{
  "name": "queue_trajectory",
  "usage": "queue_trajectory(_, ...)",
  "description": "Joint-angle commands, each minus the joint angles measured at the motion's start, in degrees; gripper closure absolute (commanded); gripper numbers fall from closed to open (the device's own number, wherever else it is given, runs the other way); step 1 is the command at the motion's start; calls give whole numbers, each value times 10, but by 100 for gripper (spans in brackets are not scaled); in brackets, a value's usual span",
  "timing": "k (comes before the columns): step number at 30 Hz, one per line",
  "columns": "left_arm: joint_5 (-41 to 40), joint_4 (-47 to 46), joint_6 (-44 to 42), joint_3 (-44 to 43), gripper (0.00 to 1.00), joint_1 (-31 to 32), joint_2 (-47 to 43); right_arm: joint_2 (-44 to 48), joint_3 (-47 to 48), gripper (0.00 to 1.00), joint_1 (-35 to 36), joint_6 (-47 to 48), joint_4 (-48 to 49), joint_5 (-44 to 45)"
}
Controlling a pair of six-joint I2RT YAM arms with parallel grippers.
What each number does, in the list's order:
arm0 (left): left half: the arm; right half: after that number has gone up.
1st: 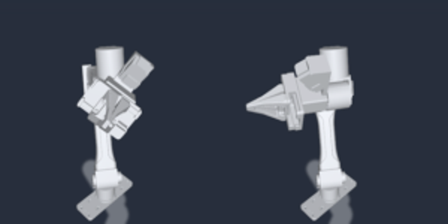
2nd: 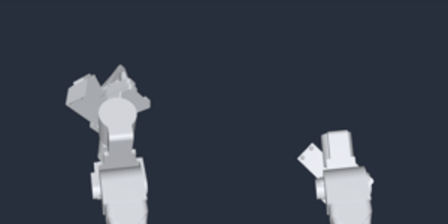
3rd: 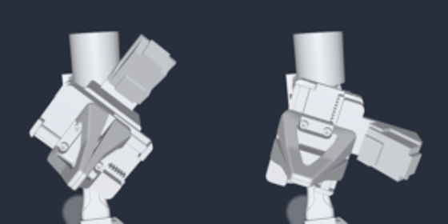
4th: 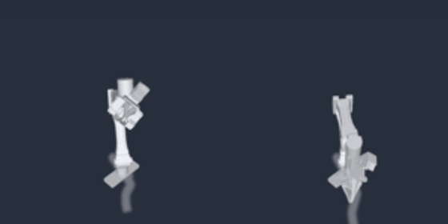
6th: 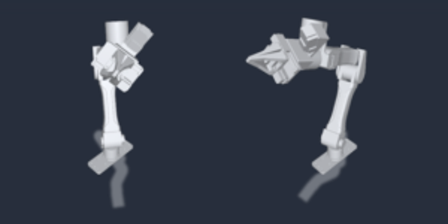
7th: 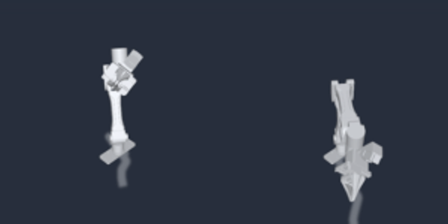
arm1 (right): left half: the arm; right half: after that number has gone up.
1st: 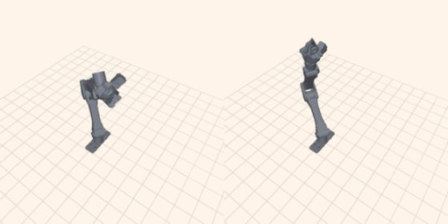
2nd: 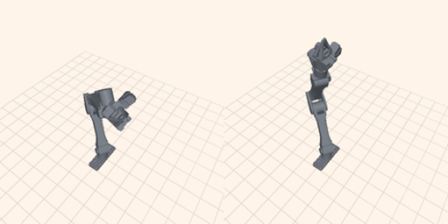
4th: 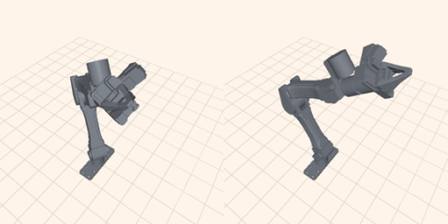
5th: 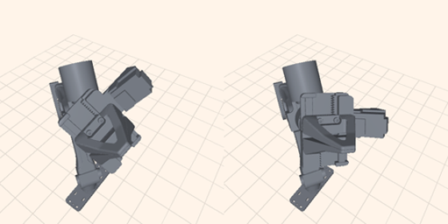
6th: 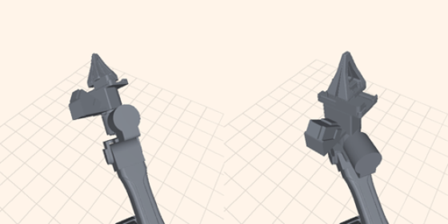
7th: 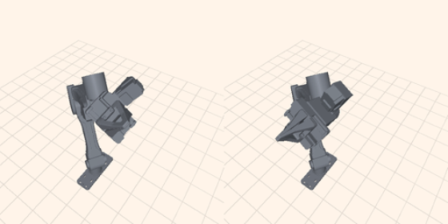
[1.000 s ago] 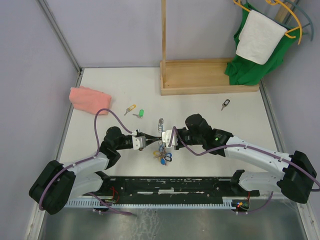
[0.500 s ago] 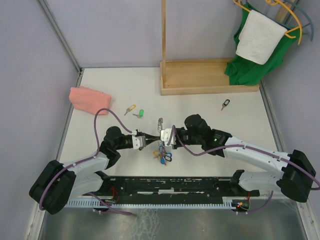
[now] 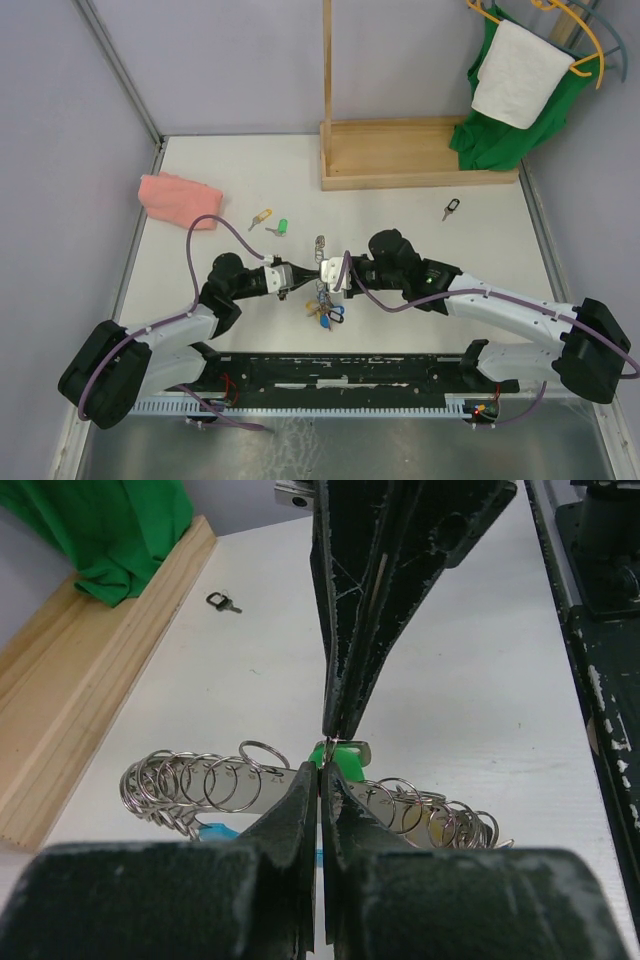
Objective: Put the keys on the keyring
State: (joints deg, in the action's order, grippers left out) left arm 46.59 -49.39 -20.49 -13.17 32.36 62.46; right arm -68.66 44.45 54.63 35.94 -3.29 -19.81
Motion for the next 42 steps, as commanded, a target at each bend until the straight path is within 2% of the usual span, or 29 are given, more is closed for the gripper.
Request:
queue_trajectory(1, -61, -65, 92, -19, 97, 2, -21, 15, -6, 99, 8, 26, 32, -9)
queue_trajectory(9, -122, -136, 215, -2, 97, 2, -42, 15, -23, 99, 10, 51, 37, 20)
queue_trajectory(18, -94, -237, 276, 13, 97, 3, -3, 9, -46, 99, 10, 26, 102, 52)
queue_trajectory(27, -88, -247, 278, 13, 97, 7, 5, 9, -64, 86, 10, 1, 147, 69)
queue_trajectory(30, -86, -248, 279, 13, 97, 7, 7, 7, -68, 76, 11, -3, 161, 73)
queue_trajectory(37, -87, -247, 275, 14, 97, 8, 13, 21, -76, 62, 10, -16, 177, 78)
queue_trajectory(42, -90, -248, 275, 13, 97, 9, 19, 51, -80, 60, 10, -43, 158, 79)
